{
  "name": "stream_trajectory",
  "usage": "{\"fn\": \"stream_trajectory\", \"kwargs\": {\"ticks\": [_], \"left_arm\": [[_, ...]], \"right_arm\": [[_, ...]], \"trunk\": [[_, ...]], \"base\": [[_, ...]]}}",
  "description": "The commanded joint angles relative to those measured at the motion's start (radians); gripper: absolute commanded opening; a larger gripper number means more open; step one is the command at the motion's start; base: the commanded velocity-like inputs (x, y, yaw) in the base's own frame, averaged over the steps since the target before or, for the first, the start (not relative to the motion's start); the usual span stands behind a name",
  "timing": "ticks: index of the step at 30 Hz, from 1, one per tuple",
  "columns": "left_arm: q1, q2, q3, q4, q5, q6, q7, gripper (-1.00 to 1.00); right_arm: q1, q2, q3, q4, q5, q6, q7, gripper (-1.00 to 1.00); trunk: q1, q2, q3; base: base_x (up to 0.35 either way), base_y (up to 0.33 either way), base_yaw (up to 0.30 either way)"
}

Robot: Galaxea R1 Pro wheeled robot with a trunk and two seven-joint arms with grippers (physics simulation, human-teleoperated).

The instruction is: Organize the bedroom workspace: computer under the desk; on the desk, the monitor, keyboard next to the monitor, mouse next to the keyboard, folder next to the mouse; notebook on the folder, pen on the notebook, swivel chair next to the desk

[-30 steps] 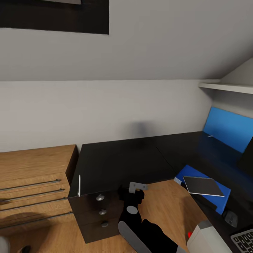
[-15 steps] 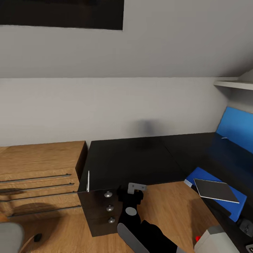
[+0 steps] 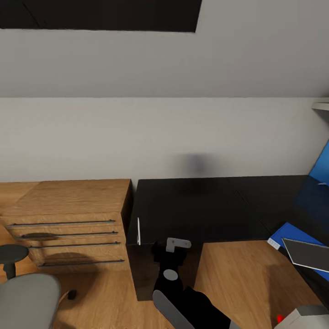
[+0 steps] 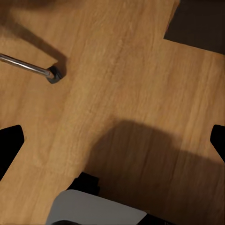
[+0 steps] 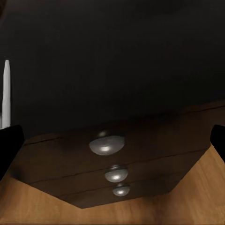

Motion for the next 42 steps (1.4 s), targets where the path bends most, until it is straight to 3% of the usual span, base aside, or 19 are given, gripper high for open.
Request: {"fn": "stream_trajectory", "kwargs": {"ticks": [1,9,14,15,17,20,22,25,27,28,31,35,42], "left_arm": [[-0.001,0.0,-0.009,0.0,0.011,-0.006,0.006,1.0],[-0.001,-0.003,-0.011,0.0,0.009,-0.007,0.005,1.0],[-0.001,-0.005,-0.032,-0.018,0.009,-0.007,0.001,1.0],[-0.001,-0.004,-0.044,-0.046,0.009,-0.005,0.001,1.0],[-0.001,0.002,-0.065,-0.226,0.012,0.045,0.008,1.0],[-0.001,0.027,-0.055,-0.441,0.015,0.243,0.013,1.0],[-0.001,0.047,-0.019,-0.607,0.017,0.393,0.015,1.0],[-0.001,0.055,0.034,-0.751,0.018,0.494,0.015,1.0],[-0.001,0.058,0.095,-0.868,0.018,0.583,0.015,1.0],[-0.001,0.059,0.131,-0.904,0.018,0.627,0.015,1.0],[-0.001,0.06,0.211,-0.929,0.018,0.661,0.013,1.0],[-0.001,0.064,0.29,-0.932,0.012,0.671,0.009,1.0],[0.0,0.07,0.317,-0.929,0.009,0.673,0.011,1.0]], "right_arm": [[-0.001,-0.001,0.001,-0.001,-0.001,0.01,-0.006,1.0],[-0.001,-0.003,0.006,-0.003,0.01,0.011,-0.001,1.0],[-0.001,-0.005,0.051,-0.002,0.064,0.011,0.011,1.0],[-0.001,-0.004,0.063,0.002,0.078,0.013,0.02,1.0],[-0.003,-0.003,0.075,0.026,0.1,0.031,0.092,1.0],[-0.036,-0.001,0.019,0.092,0.106,0.094,0.187,1.0],[-0.11,0.0,-0.054,0.149,0.107,0.146,0.248,1.0],[-0.199,0.0,-0.129,0.222,0.106,0.195,0.309,1.0],[-0.316,0.001,-0.206,0.352,0.104,0.237,0.396,1.0],[-0.39,0.002,-0.23,0.459,0.101,0.248,0.463,1.0],[-0.486,0.015,-0.248,0.617,0.097,0.255,0.583,1.0],[-0.514,0.034,-0.255,0.694,0.095,0.209,0.642,1.0],[-0.466,0.037,-0.251,0.72,0.092,0.138,0.65,1.0]], "trunk": [[0.0,-0.001,-0.002],[0.0,-0.001,-0.01],[0.0,-0.001,-0.011],[0.0,-0.001,-0.011],[0.0,-0.001,-0.011],[0.0,-0.001,-0.011],[0.0,-0.001,-0.011],[0.0,-0.001,-0.011],[0.0,-0.001,-0.011],[0.0,-0.001,-0.011],[0.0,-0.001,-0.011],[0.0,-0.001,-0.011],[0.0,-0.001,-0.011]], "base": [[0.0,0.006,0.172],[0.0,0.001,0.133],[0.0,0.0,0.025],[0.0,0.0,0.008],[0.0,0.0,0.003],[0.0,0.0,0.0],[0.0,0.0,0.0],[0.0,0.0,0.0],[0.0,0.0,0.0],[0.0,0.0,0.0],[0.0,0.0,0.0],[0.0,0.0,0.0],[0.0,0.0,0.022]]}}
